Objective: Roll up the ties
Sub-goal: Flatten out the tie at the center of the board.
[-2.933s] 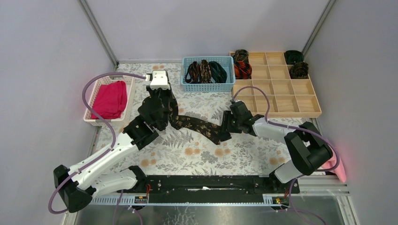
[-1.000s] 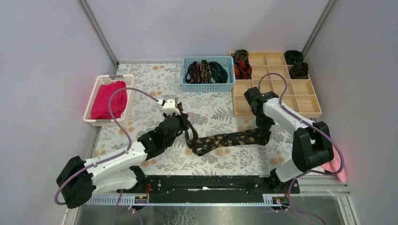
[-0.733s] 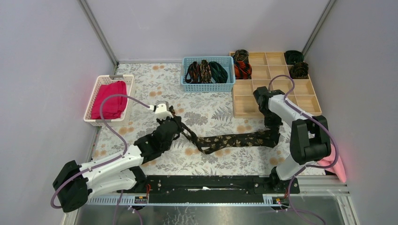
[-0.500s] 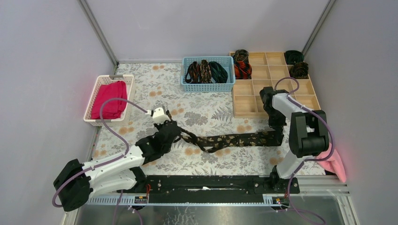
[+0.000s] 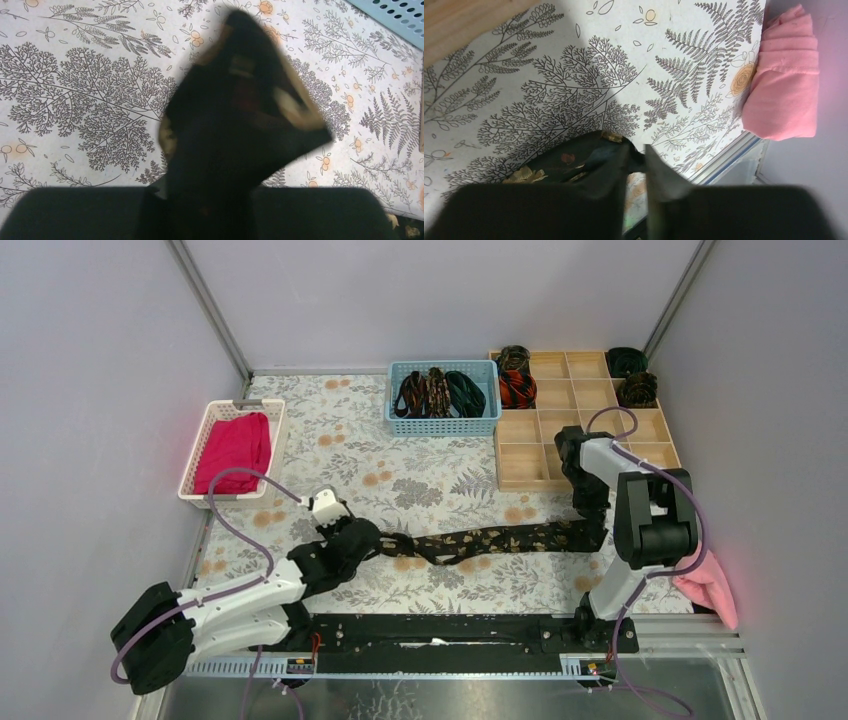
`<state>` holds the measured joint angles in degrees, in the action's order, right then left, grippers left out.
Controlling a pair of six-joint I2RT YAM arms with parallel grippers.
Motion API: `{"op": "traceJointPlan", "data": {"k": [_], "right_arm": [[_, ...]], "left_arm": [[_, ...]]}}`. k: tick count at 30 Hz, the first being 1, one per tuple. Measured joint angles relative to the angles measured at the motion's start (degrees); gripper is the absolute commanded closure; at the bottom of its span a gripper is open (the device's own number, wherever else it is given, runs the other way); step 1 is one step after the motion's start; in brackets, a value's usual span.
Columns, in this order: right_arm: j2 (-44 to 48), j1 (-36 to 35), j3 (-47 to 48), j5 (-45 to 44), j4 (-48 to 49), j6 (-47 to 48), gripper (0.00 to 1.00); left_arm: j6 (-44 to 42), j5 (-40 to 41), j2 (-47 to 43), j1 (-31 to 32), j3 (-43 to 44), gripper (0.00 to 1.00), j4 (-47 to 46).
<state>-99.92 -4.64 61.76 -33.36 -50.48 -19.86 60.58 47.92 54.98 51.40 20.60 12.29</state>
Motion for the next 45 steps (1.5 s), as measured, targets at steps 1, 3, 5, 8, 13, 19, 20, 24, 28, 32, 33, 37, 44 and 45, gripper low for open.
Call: {"op": "traceJointPlan", "data": {"k": [1,3,5,8,13,19,20,24,28,32,33,37,44,45], "right_arm": [[0.0,0.0,0.0,0.0,0.0,-0.2,0.59],[0.1,0.0,0.0,0.0,0.2,-0.4,0.56],[0.7,0.1,0.0,0.2,0.4,-0.4,0.55],[3.7,0.0,0.0,2.1,1.3,-0.2,0.56],[13.3,-3.3,-0.2,9.1,4.5,0.5,0.65],[20.2,-19.4,-0.3,17.0,9.2,0.6,0.69],[20.4,-21.9,-0.5,18.1,10.0,0.6,0.69],[20.9,-33.0,-2.7,21.0,13.2,0.5,0.68],[20.9,-42.4,-4.6,22.4,15.1,0.5,0.67],[20.9,-48.3,-5.7,23.4,17.3,0.6,0.65],[20.8,-49.4,-5.9,24.0,18.0,0.8,0.64],[18.9,-51.8,-6.1,25.9,20.6,1.3,0.60],[10.9,-55.0,-5.9,28.7,25.2,3.0,0.56],[9.6,-55.2,-5.7,28.9,25.8,3.3,0.56]], "left_arm": [[0.0,0.0,-0.2,0.0,-0.1,0.70,0.2],[0.5,-0.1,-0.6,0.0,-0.4,0.65,0.4],[0.7,-0.2,-1.1,0.0,-0.7,0.60,0.5],[0.8,-0.4,-1.9,0.0,-1.6,0.51,0.3],[0.7,-1.3,-2.8,0.0,-2.5,0.47,0.2],[-0.7,-2.2,-4.6,0.0,-2.5,0.58,-0.4],[-0.8,-2.3,-4.9,0.0,-2.5,0.62,-0.3],[-0.8,-2.6,-6.0,0.0,-2.5,0.85,-0.2],[-0.2,-2.8,-7.3,0.0,-2.5,0.76,0.2],[0.8,-3.2,-7.7,0.0,-2.5,0.49,1.2],[0.7,-3.4,-7.7,0.1,-2.5,0.46,1.5],[0.6,-4.3,-7.8,0.4,-2.4,0.35,1.9],[-0.1,-5.0,-13.9,1.7,-0.1,0.36,3.6],[-0.3,-4.9,-15.4,1.8,0.5,0.36,4.1]]}}
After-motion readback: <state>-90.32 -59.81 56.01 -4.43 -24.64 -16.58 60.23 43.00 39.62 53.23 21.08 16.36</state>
